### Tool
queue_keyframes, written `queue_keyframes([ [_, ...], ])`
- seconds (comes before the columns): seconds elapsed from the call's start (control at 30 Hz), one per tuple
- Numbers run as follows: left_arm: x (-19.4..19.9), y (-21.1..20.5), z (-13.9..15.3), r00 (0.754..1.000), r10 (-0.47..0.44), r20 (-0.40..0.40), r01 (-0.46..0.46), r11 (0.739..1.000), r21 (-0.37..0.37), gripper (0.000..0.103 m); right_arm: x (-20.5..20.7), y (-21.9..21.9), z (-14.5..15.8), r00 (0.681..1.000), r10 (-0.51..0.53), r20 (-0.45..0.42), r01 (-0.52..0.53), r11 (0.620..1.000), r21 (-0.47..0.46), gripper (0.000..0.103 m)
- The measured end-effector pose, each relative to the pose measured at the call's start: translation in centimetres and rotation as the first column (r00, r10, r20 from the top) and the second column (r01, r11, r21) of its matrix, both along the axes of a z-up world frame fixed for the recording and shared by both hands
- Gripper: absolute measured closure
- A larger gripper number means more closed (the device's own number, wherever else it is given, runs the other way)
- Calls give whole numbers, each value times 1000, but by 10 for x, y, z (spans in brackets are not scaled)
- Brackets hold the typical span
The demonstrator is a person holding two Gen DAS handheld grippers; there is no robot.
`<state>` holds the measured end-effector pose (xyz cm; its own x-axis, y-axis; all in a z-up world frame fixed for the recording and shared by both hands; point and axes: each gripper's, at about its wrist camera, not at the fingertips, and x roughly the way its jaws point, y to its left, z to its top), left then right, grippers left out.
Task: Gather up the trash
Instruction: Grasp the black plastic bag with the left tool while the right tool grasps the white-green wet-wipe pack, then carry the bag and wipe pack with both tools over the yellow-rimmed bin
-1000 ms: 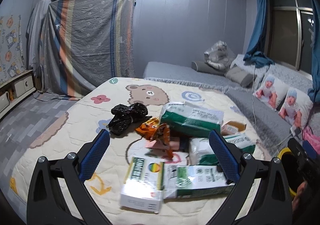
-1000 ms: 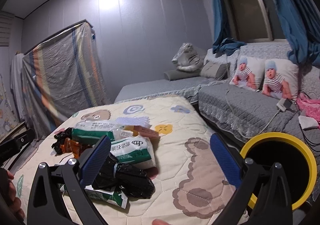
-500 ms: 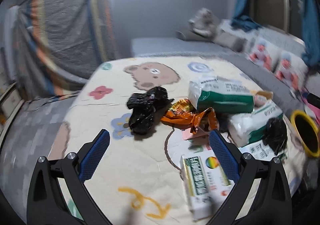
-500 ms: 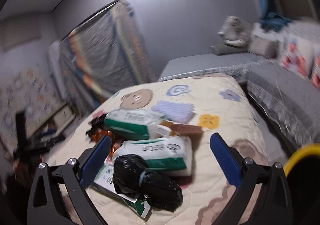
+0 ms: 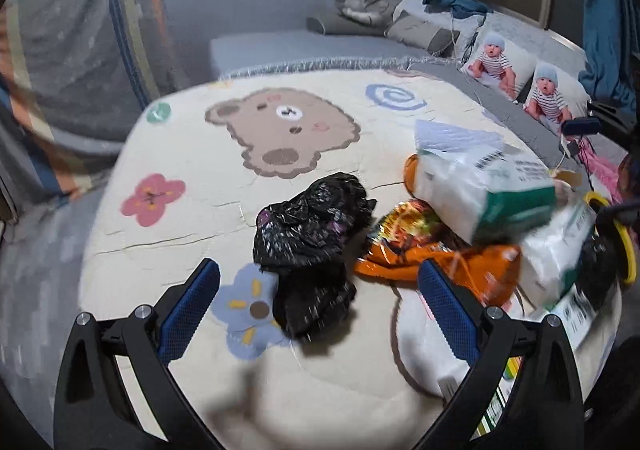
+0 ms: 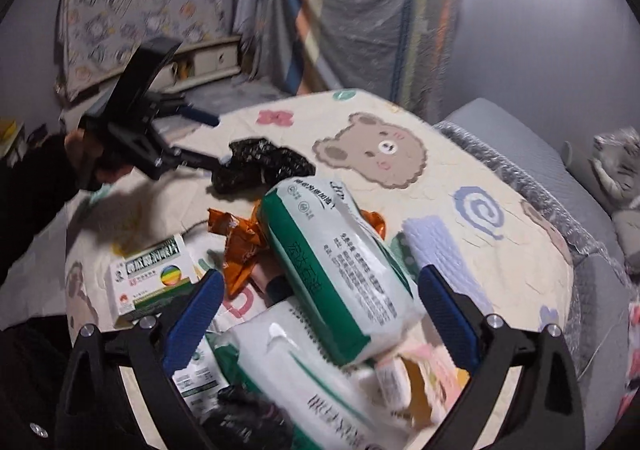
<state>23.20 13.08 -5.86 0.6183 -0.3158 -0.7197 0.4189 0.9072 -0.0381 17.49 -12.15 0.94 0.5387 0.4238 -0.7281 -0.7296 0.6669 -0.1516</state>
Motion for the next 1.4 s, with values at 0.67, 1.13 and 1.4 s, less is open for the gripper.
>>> queue_keyframes([
  [0.67,64,1,-61,976,74,-203,-76,997,-1,76,79,10,-55,964,6,-267,-21,998,-54,58],
  [1.13,12,35,-1,982,176,-63,-182,977,-110,79,46,-9,1,983,-33,-178,58,989,135,94],
  [1.4,-27,3,39,983,182,29,-177,976,-130,79,24,-50,25,982,-97,-164,139,953,268,95],
])
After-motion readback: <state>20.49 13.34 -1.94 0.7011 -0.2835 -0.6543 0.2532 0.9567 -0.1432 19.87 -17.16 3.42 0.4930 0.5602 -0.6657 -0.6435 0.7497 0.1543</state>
